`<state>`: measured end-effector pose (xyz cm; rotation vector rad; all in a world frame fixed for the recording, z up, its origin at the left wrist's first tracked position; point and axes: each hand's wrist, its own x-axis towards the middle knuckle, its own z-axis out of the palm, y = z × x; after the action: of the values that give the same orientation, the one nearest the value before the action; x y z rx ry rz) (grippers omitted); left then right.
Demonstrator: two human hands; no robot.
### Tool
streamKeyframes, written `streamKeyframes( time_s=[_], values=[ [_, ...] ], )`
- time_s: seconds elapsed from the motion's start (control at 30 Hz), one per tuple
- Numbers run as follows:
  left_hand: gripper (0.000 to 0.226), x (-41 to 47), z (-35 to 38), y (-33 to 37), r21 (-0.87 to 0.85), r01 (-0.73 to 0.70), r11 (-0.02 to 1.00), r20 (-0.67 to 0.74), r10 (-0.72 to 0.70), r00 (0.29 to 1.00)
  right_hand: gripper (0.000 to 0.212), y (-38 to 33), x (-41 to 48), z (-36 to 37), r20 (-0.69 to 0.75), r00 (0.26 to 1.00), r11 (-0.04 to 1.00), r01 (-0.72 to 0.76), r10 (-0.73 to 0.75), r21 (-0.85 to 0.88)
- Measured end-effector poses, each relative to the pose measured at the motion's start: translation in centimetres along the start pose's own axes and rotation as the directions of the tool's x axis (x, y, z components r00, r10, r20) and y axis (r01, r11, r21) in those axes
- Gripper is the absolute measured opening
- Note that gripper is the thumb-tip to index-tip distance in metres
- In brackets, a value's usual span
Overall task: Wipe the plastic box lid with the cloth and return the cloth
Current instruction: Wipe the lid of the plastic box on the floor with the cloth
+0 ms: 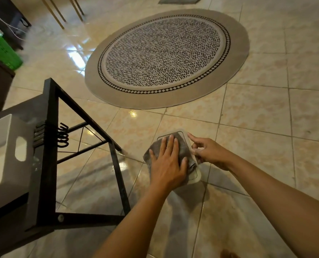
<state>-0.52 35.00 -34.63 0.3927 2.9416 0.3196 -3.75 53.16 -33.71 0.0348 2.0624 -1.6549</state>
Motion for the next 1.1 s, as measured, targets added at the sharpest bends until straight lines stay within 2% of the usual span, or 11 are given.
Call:
streamKeyframes(
  time_s=[0.13,0.23,0.37,0.53,0.7,0.83,0.93,1.1],
  values=[
    [0.072,-0.6,0.3,0.3,0.000,-0.072,0.997,-0.007,0.072,0.997,0.066,-0.1,0.1,0.2,0.008,1.000,1.000,0.010,-0.010,-0.013],
    [0.074,0.8,-0.2,1.4,0.049,-0.027,0.998,-0.033,0.029,0.999,0.067,-0.1,0.0,0.3,0.003,1.000,0.999,0.013,-0.013,-0.033],
    [0.063,0.8,-0.2,0.3,0.002,0.029,1.000,-0.033,-0.029,0.999,0.067,-0.1,-0.1,0.2,-0.001,1.000,1.000,0.009,-0.009,-0.007],
    [0.061,0.4,1.1,1.9,0.064,-0.046,0.997,-0.056,0.050,0.997,0.064,-0.2,-0.1,0.2,0.024,1.000,1.000,0.007,-0.007,0.005],
    [0.062,1.8,0.2,0.3,0.038,0.086,0.996,-0.069,-0.083,0.994,0.065,-0.1,-0.2,0.3,0.006,1.000,1.000,0.006,-0.007,0.025],
    [0.061,-0.6,1.3,1.0,0.052,0.048,0.997,-0.065,-0.044,0.997,0.063,-0.2,-0.2,0.4,0.025,1.000,0.999,0.004,-0.005,0.050],
    [0.059,1.1,1.0,1.8,0.069,0.036,0.997,-0.098,-0.029,0.995,0.063,-0.1,-0.1,0.4,0.023,1.000,1.000,0.011,-0.011,0.025],
    [0.059,0.8,0.7,0.9,0.044,0.094,0.995,-0.098,-0.090,0.991,0.064,-0.2,-0.2,0.6,0.008,1.000,0.999,0.005,-0.005,0.040]
  ],
)
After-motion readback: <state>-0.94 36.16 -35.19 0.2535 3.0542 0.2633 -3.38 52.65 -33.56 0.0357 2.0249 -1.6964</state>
